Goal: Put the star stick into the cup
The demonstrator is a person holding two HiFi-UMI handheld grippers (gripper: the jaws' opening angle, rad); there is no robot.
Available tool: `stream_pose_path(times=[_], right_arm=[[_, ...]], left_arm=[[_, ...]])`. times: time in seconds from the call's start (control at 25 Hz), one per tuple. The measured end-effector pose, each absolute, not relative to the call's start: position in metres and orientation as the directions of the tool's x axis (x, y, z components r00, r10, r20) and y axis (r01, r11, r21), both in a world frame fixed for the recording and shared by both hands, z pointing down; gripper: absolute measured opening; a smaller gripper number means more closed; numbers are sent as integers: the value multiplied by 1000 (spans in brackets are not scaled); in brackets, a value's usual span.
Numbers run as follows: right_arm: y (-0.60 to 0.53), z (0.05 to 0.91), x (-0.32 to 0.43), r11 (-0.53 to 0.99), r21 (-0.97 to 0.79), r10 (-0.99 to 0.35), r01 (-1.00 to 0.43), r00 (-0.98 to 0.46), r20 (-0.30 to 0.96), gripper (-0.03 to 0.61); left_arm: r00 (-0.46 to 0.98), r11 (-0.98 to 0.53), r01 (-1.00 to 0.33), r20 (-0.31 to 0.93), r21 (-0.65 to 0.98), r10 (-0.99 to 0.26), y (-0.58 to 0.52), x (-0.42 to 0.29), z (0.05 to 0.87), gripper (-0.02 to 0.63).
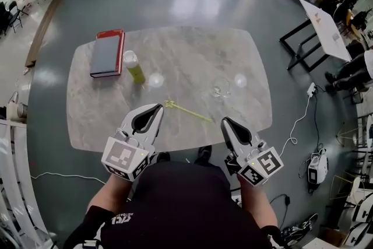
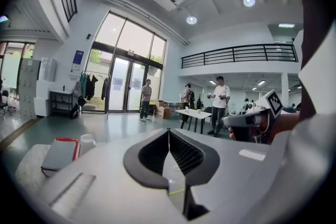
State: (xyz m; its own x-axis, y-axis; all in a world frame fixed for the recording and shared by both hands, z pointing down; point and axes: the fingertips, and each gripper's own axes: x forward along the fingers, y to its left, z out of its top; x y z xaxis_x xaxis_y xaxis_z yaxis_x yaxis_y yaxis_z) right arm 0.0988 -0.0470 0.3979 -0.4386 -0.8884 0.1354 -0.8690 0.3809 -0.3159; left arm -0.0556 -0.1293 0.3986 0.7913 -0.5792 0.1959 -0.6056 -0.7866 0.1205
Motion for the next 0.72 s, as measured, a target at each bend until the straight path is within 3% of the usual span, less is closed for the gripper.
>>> stream_pose_path(times=[0.36,0.72], right_arm=[[-73,409,143,565,-325,-747,-758,-638,188,43],[-95,439,102,667,-291,-616,-686,-727,303,67]], left_arm=[[659,-643,-752,199,145,-725,-126,-11,386,5],[584,-570,-812,221,130,-781,-127,-42,399,3]])
